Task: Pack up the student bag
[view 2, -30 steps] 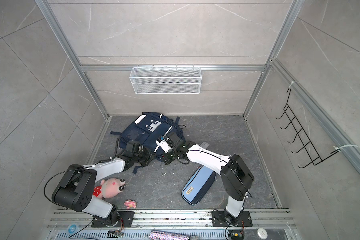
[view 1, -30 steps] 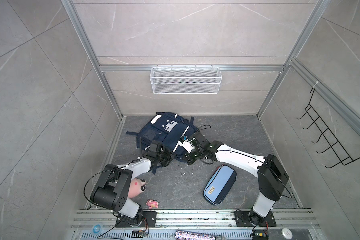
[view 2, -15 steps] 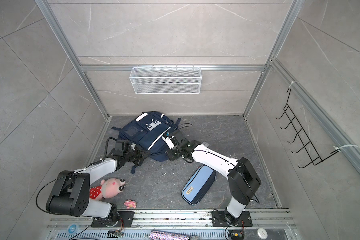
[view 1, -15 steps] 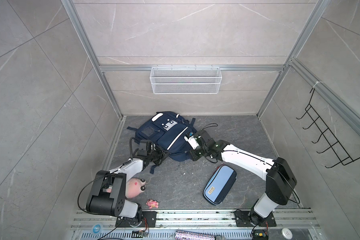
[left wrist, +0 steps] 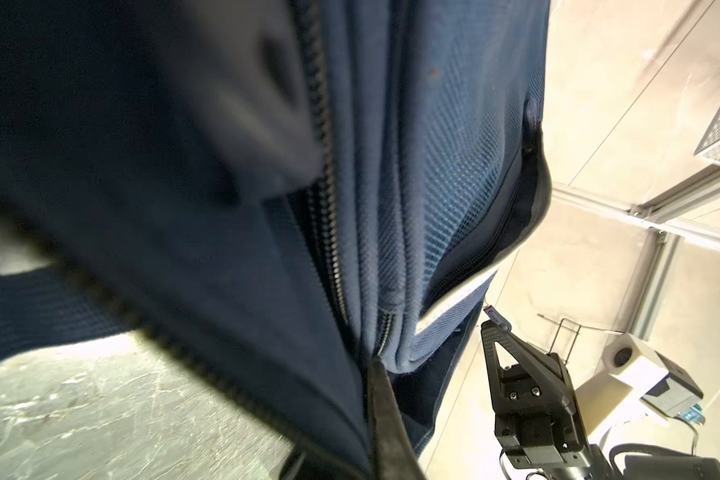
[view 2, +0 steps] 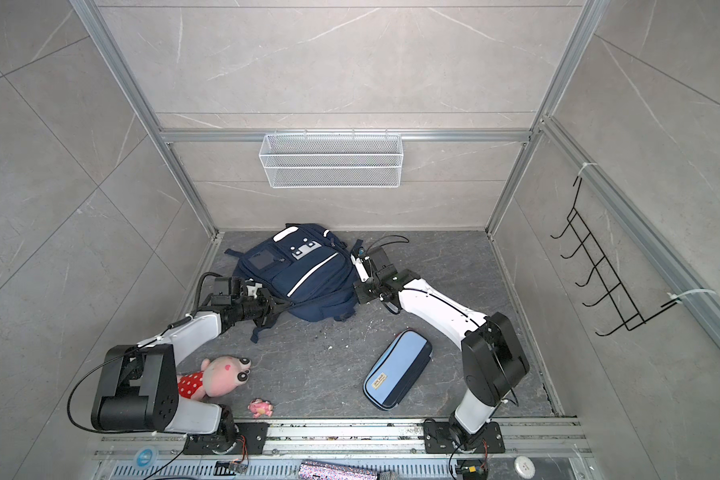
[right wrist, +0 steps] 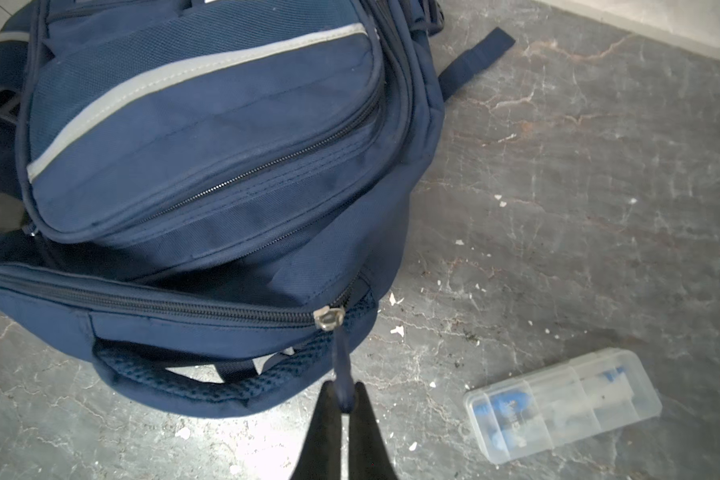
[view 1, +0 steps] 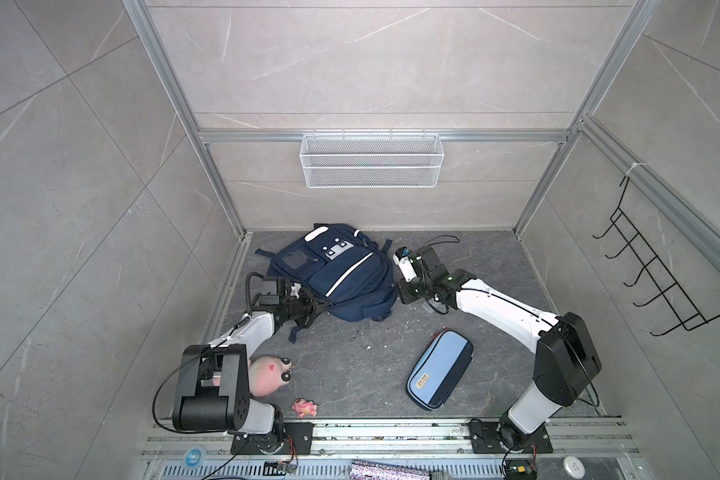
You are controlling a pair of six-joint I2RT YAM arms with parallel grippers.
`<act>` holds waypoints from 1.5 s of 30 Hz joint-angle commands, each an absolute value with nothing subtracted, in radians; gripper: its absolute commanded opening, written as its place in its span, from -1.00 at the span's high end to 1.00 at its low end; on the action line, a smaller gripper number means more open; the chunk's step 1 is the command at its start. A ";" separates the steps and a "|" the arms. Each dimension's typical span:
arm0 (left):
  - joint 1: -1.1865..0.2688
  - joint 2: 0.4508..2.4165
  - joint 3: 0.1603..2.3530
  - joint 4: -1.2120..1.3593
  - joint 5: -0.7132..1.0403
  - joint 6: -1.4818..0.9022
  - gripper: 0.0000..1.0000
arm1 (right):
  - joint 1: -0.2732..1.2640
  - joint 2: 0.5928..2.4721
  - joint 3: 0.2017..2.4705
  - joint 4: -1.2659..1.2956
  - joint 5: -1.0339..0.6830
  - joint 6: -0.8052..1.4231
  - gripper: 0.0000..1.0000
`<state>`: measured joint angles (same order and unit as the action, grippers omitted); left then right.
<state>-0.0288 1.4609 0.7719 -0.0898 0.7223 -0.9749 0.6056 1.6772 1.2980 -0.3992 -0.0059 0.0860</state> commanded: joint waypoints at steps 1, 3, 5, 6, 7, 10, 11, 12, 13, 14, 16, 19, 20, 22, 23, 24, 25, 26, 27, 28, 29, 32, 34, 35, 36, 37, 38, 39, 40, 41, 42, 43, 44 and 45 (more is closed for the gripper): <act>0.012 1.474 0.896 -0.193 0.634 -0.834 0.03 | 0.632 1.669 1.319 -0.399 0.066 0.016 1.00; 0.012 1.489 0.944 -0.241 0.619 -0.824 -0.52 | 0.667 1.665 1.308 -0.382 0.019 0.010 1.00; 0.012 1.488 0.982 -0.291 0.623 -0.806 -0.73 | 0.695 1.663 1.301 -0.368 -0.023 0.026 1.00; 0.011 1.479 0.995 -0.325 0.622 -0.792 -0.82 | 0.710 1.664 1.302 -0.362 -0.047 0.041 1.00; 0.011 1.465 1.001 -0.361 0.617 -0.776 -0.87 | 0.724 1.667 1.307 -0.358 -0.067 0.052 1.00; 0.011 1.425 0.997 -0.497 0.637 -0.728 -0.99 | 0.756 1.677 1.315 -0.336 -0.124 0.115 1.00; 0.011 1.409 0.990 -0.537 0.641 -0.716 -0.99 | 0.763 1.678 1.308 -0.316 -0.142 0.139 1.00; 0.011 1.386 0.975 -0.557 0.642 -0.719 -0.99 | 0.769 1.677 1.300 -0.298 -0.157 0.155 1.00; 0.011 1.352 0.950 -0.572 0.635 -0.730 -0.99 | 0.776 1.679 1.296 -0.284 -0.175 0.165 1.00; 0.011 1.316 0.929 -0.595 0.614 -0.745 -0.99 | 0.786 1.687 1.301 -0.284 -0.189 0.165 1.00; 0.009 1.255 0.902 -0.666 0.564 -0.758 -0.99 | 0.797 1.711 1.325 -0.304 -0.205 0.146 1.00; 0.011 1.164 0.858 -0.736 0.502 -0.774 -0.99 | 0.802 1.739 1.347 -0.314 -0.228 0.123 1.00; 0.010 1.140 0.841 -0.725 0.509 -0.791 -0.99 | 0.801 1.747 1.356 -0.320 -0.233 0.117 1.00; -0.008 1.116 0.815 -0.674 0.554 -0.863 -0.99 | 0.802 1.756 1.371 -0.319 -0.247 0.111 1.00; -0.035 1.109 0.806 -0.632 0.558 -0.907 -0.99 | 0.803 1.761 1.375 -0.315 -0.255 0.111 1.00; -0.066 1.110 0.802 -0.593 0.555 -0.947 -0.99 | 0.805 1.765 1.376 -0.312 -0.263 0.110 1.00; -0.101 1.118 0.798 -0.553 0.549 -0.985 -0.99 | 0.807 1.771 1.374 -0.311 -0.269 0.111 1.00; -0.136 1.136 0.792 -0.513 0.538 -1.017 -0.94 | 0.808 1.780 1.371 -0.313 -0.276 0.113 1.00; -0.163 1.152 0.784 -0.483 0.522 -1.042 -0.91 | 0.811 1.786 1.367 -0.312 -0.284 0.118 1.00; -0.193 1.172 0.768 -0.446 0.505 -1.075 -0.87 | 0.813 1.786 1.357 -0.303 -0.293 0.123 1.00; -0.220 1.186 0.750 -0.404 0.488 -1.106 -0.84 | 0.816 1.785 1.348 -0.291 -0.301 0.129 1.00; -0.280 1.216 0.704 -0.297 0.427 -1.196 -0.73 | 0.831 1.782 1.339 -0.280 -0.316 0.135 1.00; -0.300 1.241 0.669 -0.219 0.404 -1.248 -0.64 | 0.841 1.786 1.326 -0.270 -0.320 0.138 1.00; -0.305 1.257 0.652 -0.179 0.399 -1.268 -0.60 | 0.846 1.789 1.318 -0.264 -0.322 0.140 1.00; -0.307 1.274 0.642 -0.157 0.395 -1.280 -0.57 | 0.850 1.790 1.308 -0.259 -0.323 0.144 1.00; -0.308 1.291 0.635 -0.136 0.391 -1.286 -0.55 | 0.854 1.785 1.300 -0.251 -0.324 0.149 1.00; -0.308 1.308 0.630 -0.117 0.387 -1.289 -0.53 | 0.857 1.778 1.286 -0.239 -0.328 0.153 1.00; -0.308 1.319 0.626 -0.099 0.383 -1.296 -0.51 | 0.861 1.769 1.275 -0.230 -0.334 0.155 1.00; -0.312 1.327 0.616 -0.069 0.376 -1.305 -0.49 | 0.862 1.761 1.266 -0.227 -0.339 0.151 1.00; -0.321 1.328 0.609 -0.041 0.362 -1.316 -0.46 | 0.865 1.755 1.259 -0.232 -0.353 0.142 1.00; -0.330 1.327 0.604 -0.025 0.350 -1.323 -0.43 | 0.867 1.750 1.252 -0.239 -0.360 0.133 1.00; -0.338 1.328 0.603 -0.008 0.342 -1.323 -0.38 | 0.867 1.742 1.237 -0.242 -0.359 0.126 1.00; -0.343 1.332 0.608 -0.007 0.339 -1.316 -0.30 | 0.867 1.732 1.214 -0.231 -0.358 0.128 1.00; -0.345 1.338 0.612 -0.011 0.340 -1.310 -0.23 | 0.867 1.722 1.189 -0.219 -0.358 0.132 1.00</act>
